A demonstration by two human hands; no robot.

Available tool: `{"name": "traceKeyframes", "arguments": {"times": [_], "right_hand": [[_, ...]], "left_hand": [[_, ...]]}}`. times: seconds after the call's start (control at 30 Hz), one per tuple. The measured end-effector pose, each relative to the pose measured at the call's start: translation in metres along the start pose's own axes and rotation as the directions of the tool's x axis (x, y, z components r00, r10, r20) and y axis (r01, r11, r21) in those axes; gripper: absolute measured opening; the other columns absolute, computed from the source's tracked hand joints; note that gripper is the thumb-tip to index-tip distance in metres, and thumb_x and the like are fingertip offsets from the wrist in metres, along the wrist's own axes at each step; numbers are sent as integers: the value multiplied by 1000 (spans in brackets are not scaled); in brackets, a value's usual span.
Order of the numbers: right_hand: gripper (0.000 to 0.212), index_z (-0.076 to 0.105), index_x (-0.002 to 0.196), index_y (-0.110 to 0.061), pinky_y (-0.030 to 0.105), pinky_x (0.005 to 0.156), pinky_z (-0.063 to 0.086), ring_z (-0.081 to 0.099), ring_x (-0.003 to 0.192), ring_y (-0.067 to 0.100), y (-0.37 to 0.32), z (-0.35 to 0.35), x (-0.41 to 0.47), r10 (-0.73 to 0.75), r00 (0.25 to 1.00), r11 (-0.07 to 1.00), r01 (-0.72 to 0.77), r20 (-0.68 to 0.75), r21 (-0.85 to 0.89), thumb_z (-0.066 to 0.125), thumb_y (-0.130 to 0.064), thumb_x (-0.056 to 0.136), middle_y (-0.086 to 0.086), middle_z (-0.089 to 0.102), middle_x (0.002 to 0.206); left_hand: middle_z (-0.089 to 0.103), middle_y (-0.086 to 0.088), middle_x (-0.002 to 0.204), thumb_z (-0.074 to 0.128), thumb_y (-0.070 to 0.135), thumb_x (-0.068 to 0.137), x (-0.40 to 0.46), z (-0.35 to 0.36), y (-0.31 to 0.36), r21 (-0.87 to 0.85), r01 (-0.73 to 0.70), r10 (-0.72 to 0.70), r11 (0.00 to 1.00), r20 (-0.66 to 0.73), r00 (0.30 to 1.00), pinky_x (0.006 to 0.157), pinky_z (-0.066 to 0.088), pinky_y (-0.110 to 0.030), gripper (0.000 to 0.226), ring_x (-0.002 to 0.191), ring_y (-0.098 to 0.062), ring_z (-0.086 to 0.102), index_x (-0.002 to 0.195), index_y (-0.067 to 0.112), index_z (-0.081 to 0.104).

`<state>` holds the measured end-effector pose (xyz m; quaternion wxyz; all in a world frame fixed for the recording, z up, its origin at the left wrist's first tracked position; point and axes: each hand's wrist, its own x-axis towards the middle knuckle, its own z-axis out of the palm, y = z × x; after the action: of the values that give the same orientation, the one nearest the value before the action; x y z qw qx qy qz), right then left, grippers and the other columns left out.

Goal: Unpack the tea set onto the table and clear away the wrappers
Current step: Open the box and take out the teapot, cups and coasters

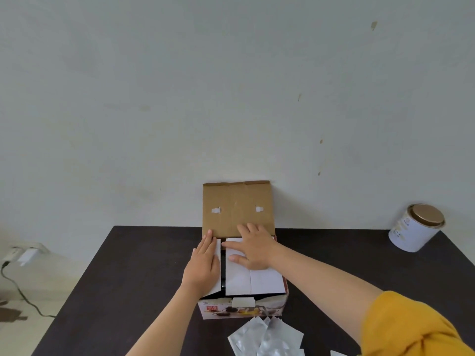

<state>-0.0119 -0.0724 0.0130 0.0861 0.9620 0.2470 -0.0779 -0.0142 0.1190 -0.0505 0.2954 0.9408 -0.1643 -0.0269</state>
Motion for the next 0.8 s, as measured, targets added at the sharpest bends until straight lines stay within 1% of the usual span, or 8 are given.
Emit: {"name": "traceKeyframes", "arguments": {"times": [0.13, 0.23, 0.37, 0.5, 0.57, 0.67, 0.73, 0.8], "right_hand": [[51, 35, 141, -30, 48, 100, 32, 40, 120, 36, 0, -20, -1, 9, 1000, 1000, -9, -17, 19, 24, -55, 98, 16, 36, 138], [53, 56, 115, -15, 47, 97, 38, 52, 109, 29, 4, -36, -4, -76, 981, 997, 79, -176, 13, 23, -51, 95, 9, 57, 123], [53, 61, 70, -11, 46, 100, 40, 56, 75, 19, 21, -66, -17, -96, 928, 989, 131, -361, 73, 26, -41, 96, 2, 63, 72], [58, 45, 54, -13, 48, 110, 28, 42, 47, 15, 25, -104, -38, 23, 987, 994, -6, -157, 109, 28, -42, 101, -1, 42, 48], [56, 46, 60, -13, 51, 110, 28, 47, 56, 13, 18, -108, -50, 134, 991, 987, -132, -21, 93, 27, -47, 101, 1, 50, 58], [54, 59, 89, -12, 54, 108, 28, 58, 99, 24, 4, -98, -64, 262, 952, 962, -271, 160, 37, 28, -54, 98, 8, 64, 101], [60, 56, 120, -11, 49, 101, 35, 53, 113, 29, -2, -78, -65, 316, 918, 933, -346, 239, 99, 29, -58, 96, 12, 58, 124], [71, 30, 146, -14, 50, 105, 33, 32, 135, 40, -9, -50, -61, 352, 884, 893, -416, 309, 171, 31, -62, 93, 19, 29, 151]], "left_hand": [[0, 12, 158, 29, 22, 101, 0, -2, 0, 6, -3, 3, 1000, 7, 1000, 117, 1, -31, 51, 146, -6, 2, 151, 15, 19], [0, 10, 158, 28, 23, 101, 1, -2, 0, 23, -9, 8, 1000, 10, 1000, 115, -1, -28, 52, 147, -8, 2, 151, 14, 19], [1, 8, 160, 27, 26, 101, 2, -2, -1, 40, -7, 6, 999, 13, 1000, 116, 2, -31, 52, 147, -8, 1, 151, 15, 19], [-1, 8, 160, 27, 27, 101, 2, -2, 0, 57, -4, 3, 998, 22, 1000, 117, 3, -32, 52, 147, -9, 0, 151, 15, 18], [-2, 7, 160, 27, 28, 101, 1, -2, 0, 64, -1, 0, 998, 25, 1000, 118, 2, -31, 53, 147, -8, -1, 152, 15, 17], [-5, 6, 160, 28, 34, 101, 1, -2, 2, 77, 8, -11, 997, 39, 999, 119, 4, -33, 56, 146, -8, -4, 152, 13, 14], [-8, 6, 159, 30, 42, 100, 0, -3, 4, 96, 10, -15, 995, 48, 999, 119, 4, -34, 62, 146, -9, -6, 151, 12, 12], [-9, 6, 159, 32, 47, 99, -1, -3, 5, 112, 13, -19, 994, 50, 999, 118, 5, -34, 67, 146, -10, -6, 151, 12, 12]]}}
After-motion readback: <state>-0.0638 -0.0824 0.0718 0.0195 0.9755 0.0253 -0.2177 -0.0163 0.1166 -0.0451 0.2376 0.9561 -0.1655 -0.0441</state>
